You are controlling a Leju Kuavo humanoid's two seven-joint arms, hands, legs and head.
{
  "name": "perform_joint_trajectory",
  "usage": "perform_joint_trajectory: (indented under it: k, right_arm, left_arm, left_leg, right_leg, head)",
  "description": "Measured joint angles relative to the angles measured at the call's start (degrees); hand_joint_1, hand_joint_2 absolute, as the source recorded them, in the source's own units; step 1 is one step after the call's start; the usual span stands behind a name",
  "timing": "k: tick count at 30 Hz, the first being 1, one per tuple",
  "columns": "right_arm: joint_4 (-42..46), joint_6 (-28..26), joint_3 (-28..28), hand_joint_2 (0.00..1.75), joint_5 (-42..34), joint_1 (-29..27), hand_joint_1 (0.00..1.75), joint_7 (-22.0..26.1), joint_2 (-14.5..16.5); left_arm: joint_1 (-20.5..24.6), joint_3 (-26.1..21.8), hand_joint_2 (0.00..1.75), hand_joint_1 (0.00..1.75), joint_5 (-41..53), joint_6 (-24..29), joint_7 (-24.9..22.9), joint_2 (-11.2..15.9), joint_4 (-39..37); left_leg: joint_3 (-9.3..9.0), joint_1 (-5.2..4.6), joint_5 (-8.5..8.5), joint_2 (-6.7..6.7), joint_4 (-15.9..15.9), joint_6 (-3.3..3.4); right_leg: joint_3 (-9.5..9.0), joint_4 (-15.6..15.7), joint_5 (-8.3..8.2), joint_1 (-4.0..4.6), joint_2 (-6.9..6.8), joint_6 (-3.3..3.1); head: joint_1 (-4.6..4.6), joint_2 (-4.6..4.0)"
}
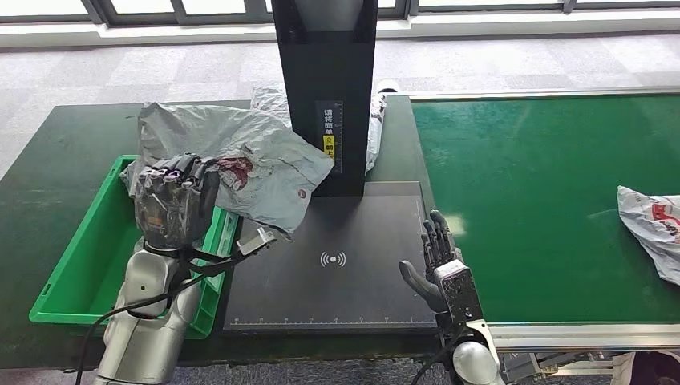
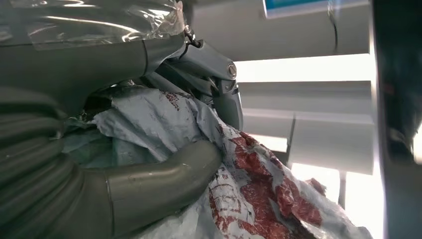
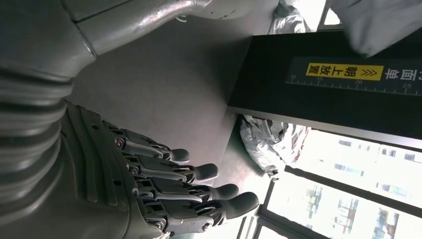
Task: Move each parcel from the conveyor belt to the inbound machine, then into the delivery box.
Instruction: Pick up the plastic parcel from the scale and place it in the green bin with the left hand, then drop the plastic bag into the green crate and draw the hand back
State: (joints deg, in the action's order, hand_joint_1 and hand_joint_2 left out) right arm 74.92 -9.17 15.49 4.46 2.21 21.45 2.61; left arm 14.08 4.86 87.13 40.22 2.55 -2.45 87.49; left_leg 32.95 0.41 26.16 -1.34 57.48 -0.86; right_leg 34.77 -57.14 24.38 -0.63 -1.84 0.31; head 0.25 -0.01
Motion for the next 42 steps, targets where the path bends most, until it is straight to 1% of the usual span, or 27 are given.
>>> perform_joint_trajectory:
  k: [2,4,5,6,7,8,10,11,12,13,14,15,17,18,19,24,26,28,30,32,34,35,36,38,42]
  right_arm:
    - [0.59,0.37,-0.52,1.75,0.07,-0.49,0.00,-0.15,0.19]
    - [1.09,0.62,-1.00,1.75,0.13,-0.86,0.00,-0.45,0.27]
    - [1.32,0.75,-1.30,1.75,0.13,-1.05,0.00,-0.63,0.28]
    - [1.52,0.95,-1.62,1.75,0.15,-1.19,0.00,-0.85,0.31]
    - [1.69,1.15,-1.89,1.75,0.22,-1.26,0.00,-1.05,0.35]
    - [1.83,1.39,-2.14,1.75,0.37,-1.22,0.00,-1.28,0.44]
    - [2.00,2.01,-2.57,1.75,0.78,-0.91,0.00,-2.03,0.75]
    - [2.03,2.31,-2.84,1.75,0.94,-0.65,0.00,-2.50,0.95]
    - [2.04,2.62,-3.15,1.75,1.01,-0.30,0.00,-2.90,1.18]
    - [2.04,2.88,-3.46,1.75,1.01,0.10,0.00,-3.24,1.37]
    - [2.01,3.09,-3.75,1.75,0.96,0.50,0.00,-3.52,1.53]
    - [1.94,3.25,-4.04,1.75,0.90,0.86,0.00,-3.72,1.65]
    - [1.74,3.37,-4.65,1.75,0.82,1.45,0.00,-3.97,1.79]
    - [1.63,3.38,-4.88,1.75,0.82,1.69,0.00,-4.00,1.84]
    - [1.55,3.38,-5.03,1.75,0.81,1.88,0.00,-4.01,1.89]
    - [1.34,3.39,-5.23,1.75,0.80,2.15,0.00,-4.01,1.92]
    - [1.30,3.41,-5.32,1.75,0.77,2.19,0.00,-4.01,1.93]
    - [1.30,3.49,-5.68,1.75,0.71,2.19,0.00,-4.05,1.94]
    - [1.31,3.77,-6.23,1.75,0.67,2.16,0.00,-4.14,1.94]
    - [1.38,4.17,-6.89,1.75,0.88,1.96,0.00,-4.45,1.94]
    - [1.84,4.69,-7.85,1.75,1.36,1.31,0.00,-4.97,1.93]
    - [2.19,5.10,-8.40,1.75,1.65,0.90,0.00,-5.19,1.93]
    - [2.56,5.59,-8.97,1.75,1.95,0.51,0.00,-5.34,1.93]
    - [3.16,6.38,-10.06,1.75,2.67,0.08,0.00,-5.72,2.05]
    - [3.90,6.61,-11.66,1.75,3.69,0.11,0.00,-6.24,2.71]
  left_arm:
    - [-0.54,-4.73,1.75,1.75,1.19,0.06,1.44,1.48,2.90]
    - [-1.63,-10.19,1.75,1.75,1.20,0.05,1.87,3.59,3.89]
    - [-2.24,-12.69,1.75,1.75,1.21,-0.08,0.93,4.95,3.93]
    - [-2.66,-14.56,1.75,1.75,1.21,-0.68,-1.20,6.63,3.70]
    - [-2.77,-15.11,1.75,1.75,1.22,-1.92,-5.29,8.89,3.09]
    - [-2.58,-14.50,1.75,1.75,1.23,-3.58,-11.63,11.41,2.02]
    - [-1.84,-10.35,1.75,1.75,1.25,-6.09,-28.10,16.04,-1.41]
    - [-1.57,-8.26,1.75,1.75,1.26,-6.35,-35.91,17.40,-3.40]
    - [-1.43,-6.79,1.75,1.75,1.26,-6.19,-42.01,18.13,-5.58]
    - [-1.34,-6.04,1.75,1.75,1.27,-6.08,-45.24,18.48,-7.62]
    - [-1.14,-5.81,1.75,1.75,1.27,-6.09,-45.54,18.68,-9.78]
    - [-0.84,-5.88,1.75,1.75,1.28,-6.18,-43.44,18.76,-11.93]
    - [-0.22,-6.28,1.75,1.75,1.28,-6.26,-36.43,18.98,-15.58]
    - [-0.08,-6.41,1.75,1.75,1.28,-6.25,-34.06,19.03,-16.99]
    - [-0.04,-6.51,1.75,1.75,1.28,-6.25,-32.74,19.07,-18.14]
    - [0.11,-6.92,1.75,1.75,1.28,-6.42,-31.79,19.28,-21.41]
    - [0.18,-7.27,1.75,1.75,1.25,-7.78,-30.57,19.08,-22.37]
    - [0.45,-8.50,1.75,0.90,1.06,-10.33,-27.17,18.12,-23.53]
    - [0.91,-10.39,1.75,0.03,0.63,-12.60,-22.97,16.45,-25.04]
    - [1.62,-12.02,1.75,0.00,-2.38,-15.11,-17.45,14.52,-26.58]
    - [2.38,-13.00,1.75,0.00,-8.80,-17.78,-10.90,12.37,-27.44]
    - [2.69,-13.26,1.75,0.00,-12.34,-18.53,-8.60,11.32,-27.42]
    - [2.93,-13.34,1.75,0.00,-15.38,-18.65,-7.41,10.43,-27.02]
    - [3.26,-13.34,1.75,0.00,-21.00,-17.06,-6.35,8.92,-25.47]
    - [3.24,-13.32,0.00,0.00,-31.42,-9.66,-1.90,6.52,-21.13]
  left_leg:
    - [-0.03,0.00,0.04,-0.06,-0.04,-0.06]
    - [-0.13,0.00,0.07,-0.19,-0.09,-0.13]
    - [-0.18,0.00,0.06,-0.24,-0.10,-0.16]
    - [-0.18,0.02,0.04,-0.27,-0.10,-0.21]
    - [-0.16,0.05,0.02,-0.27,-0.10,-0.26]
    - [-0.14,0.08,0.00,-0.27,-0.10,-0.31]
    - [-0.12,0.10,-0.03,-0.25,-0.14,-0.38]
    - [-0.12,0.10,-0.04,-0.25,-0.17,-0.41]
    - [-0.12,0.10,-0.05,-0.26,-0.18,-0.42]
    - [-0.12,0.12,-0.07,-0.31,-0.17,-0.44]
    - [-0.10,0.13,-0.07,-0.35,-0.15,-0.44]
    - [-0.09,0.14,-0.08,-0.36,-0.13,-0.44]
    - [-0.08,0.13,-0.08,-0.33,-0.13,-0.43]
    - [-0.08,0.12,-0.08,-0.31,-0.13,-0.43]
    - [-0.08,0.12,-0.08,-0.32,-0.13,-0.43]
    - [-0.07,0.12,-0.07,-0.32,-0.13,-0.44]
    - [-0.07,0.12,-0.06,-0.31,-0.13,-0.44]
    - [-0.07,0.11,-0.05,-0.30,-0.13,-0.45]
    - [-0.08,0.10,-0.06,-0.28,-0.13,-0.45]
    - [-0.09,0.08,-0.06,-0.26,-0.13,-0.44]
    - [-0.10,0.05,-0.07,-0.18,-0.13,-0.42]
    - [-0.11,0.04,-0.08,-0.10,-0.13,-0.40]
    - [-0.11,0.02,-0.09,-0.04,-0.13,-0.39]
    - [-0.13,-0.02,-0.10,0.01,-0.14,-0.37]
    - [-0.11,0.00,-0.11,-0.10,-0.13,-0.38]
  right_leg:
    - [0.00,-0.01,0.05,0.00,0.05,-0.07]
    - [0.02,-0.01,0.09,0.03,0.16,-0.14]
    - [0.06,-0.01,0.09,0.07,0.21,-0.16]
    - [0.13,0.00,0.10,0.13,0.24,-0.19]
    - [0.20,0.00,0.10,0.19,0.25,-0.22]
    - [0.22,0.00,0.09,0.22,0.24,-0.26]
    - [0.19,-0.02,0.06,0.21,0.23,-0.35]
    - [0.16,-0.03,0.04,0.19,0.23,-0.38]
    - [0.17,-0.04,0.02,0.19,0.25,-0.41]
    - [0.19,-0.04,0.00,0.22,0.29,-0.44]
    - [0.21,-0.03,-0.03,0.24,0.32,-0.45]
    - [0.21,-0.02,-0.06,0.25,0.34,-0.46]
    - [0.19,-0.02,-0.07,0.20,0.31,-0.44]
    - [0.19,-0.02,-0.07,0.19,0.30,-0.44]
    - [0.20,-0.02,-0.07,0.20,0.31,-0.44]
    - [0.22,-0.01,-0.06,0.23,0.33,-0.45]
    - [0.22,-0.01,-0.04,0.23,0.31,-0.46]
    - [0.23,-0.01,-0.04,0.23,0.30,-0.46]
    - [0.22,0.00,-0.04,0.23,0.28,-0.46]
    - [0.21,0.01,-0.04,0.21,0.26,-0.45]
    - [0.16,0.01,-0.05,0.16,0.17,-0.44]
    - [0.14,0.00,-0.04,0.12,0.10,-0.42]
    - [0.11,-0.01,-0.03,0.08,0.04,-0.41]
    - [0.09,-0.02,-0.02,0.03,0.00,-0.38]
    - [0.12,-0.01,-0.07,0.13,0.09,-0.41]
  head:
    - [0.00,-0.01]
    - [-0.01,-0.01]
    - [-0.01,0.00]
    - [-0.01,0.00]
    - [0.00,0.00]
    - [0.01,0.00]
    - [-0.03,-0.01]
    - [-0.04,-0.01]
    - [-0.04,0.00]
    - [-0.02,0.00]
    - [-0.01,0.01]
    - [-0.01,0.01]
    - [-0.02,0.00]
    - [-0.01,0.00]
    - [-0.01,0.00]
    - [-0.01,-0.01]
    - [-0.02,-0.02]
    - [-0.03,0.00]
    - [-0.02,0.00]
    - [-0.02,-0.01]
    - [-0.02,0.00]
    - [-0.03,0.00]
    - [-0.04,0.01]
    - [-0.08,0.01]
    - [-0.05,-0.01]
